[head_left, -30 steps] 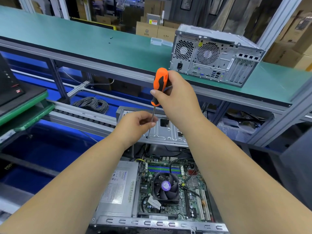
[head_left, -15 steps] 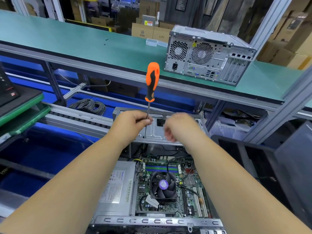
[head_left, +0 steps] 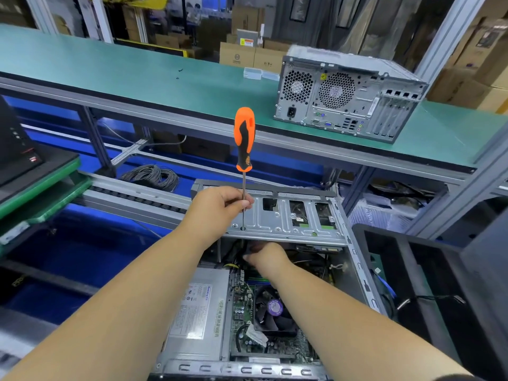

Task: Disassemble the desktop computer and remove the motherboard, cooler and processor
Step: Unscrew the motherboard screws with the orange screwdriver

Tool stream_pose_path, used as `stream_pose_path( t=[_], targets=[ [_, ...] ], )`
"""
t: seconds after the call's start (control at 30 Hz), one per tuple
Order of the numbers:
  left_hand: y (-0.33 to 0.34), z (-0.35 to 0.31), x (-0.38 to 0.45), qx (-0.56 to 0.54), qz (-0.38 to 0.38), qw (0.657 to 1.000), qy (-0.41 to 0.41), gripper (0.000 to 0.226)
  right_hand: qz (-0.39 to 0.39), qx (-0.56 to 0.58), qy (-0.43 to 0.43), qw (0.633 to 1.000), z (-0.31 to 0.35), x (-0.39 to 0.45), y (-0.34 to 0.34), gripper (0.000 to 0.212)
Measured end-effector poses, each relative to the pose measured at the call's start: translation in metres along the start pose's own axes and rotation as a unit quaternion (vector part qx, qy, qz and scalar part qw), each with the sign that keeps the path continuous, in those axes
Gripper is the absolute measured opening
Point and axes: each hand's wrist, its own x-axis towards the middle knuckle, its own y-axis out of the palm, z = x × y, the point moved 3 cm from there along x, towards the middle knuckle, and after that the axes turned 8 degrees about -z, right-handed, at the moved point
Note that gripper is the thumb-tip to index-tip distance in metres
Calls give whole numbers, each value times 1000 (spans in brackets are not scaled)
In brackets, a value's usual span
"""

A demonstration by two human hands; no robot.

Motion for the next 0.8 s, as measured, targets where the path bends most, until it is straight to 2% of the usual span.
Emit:
stream_pose_path(
  t=[0.1, 0.2, 0.3, 0.4, 0.47, 0.53, 0.67, 0.73, 0.8],
  targets=[
    [-1, 1, 2, 4, 0, 1000, 1, 20, 3, -96, -30, 995, 3, 10, 11, 53],
    [-2, 1, 4, -5, -2, 1000, 0, 21, -9, -125, -35, 991, 0, 19, 17, 55],
    [-2, 1, 5, -11, -1, 1000, -1, 21, -7, -106, -47, 993, 0, 23, 22, 48],
    [-2, 1, 7, -15, -2, 1000, 1, 23, 12, 42, -16, 999, -3, 28, 28, 30],
    [-2, 2, 8, -20, -4, 1000, 0, 24, 27, 87, 8, 996, -4, 29, 27, 27],
    [-3, 4, 8, -21, -8, 1000, -1, 25, 34, 72, 9, 997, -4, 29, 25, 26],
    [-4, 4, 7, -13, -15, 1000, 7, 26, -36, -30, -30, 998, -2, 15, 8, 26],
    [-3, 5, 7, -10, -12, 1000, 7, 24, -3, -28, -34, 999, 1, 6, 4, 22],
    [-2, 4, 6, -9, -11, 1000, 4, 24, 90, 22, 8, 996, 2, -8, 6, 14]
  ],
)
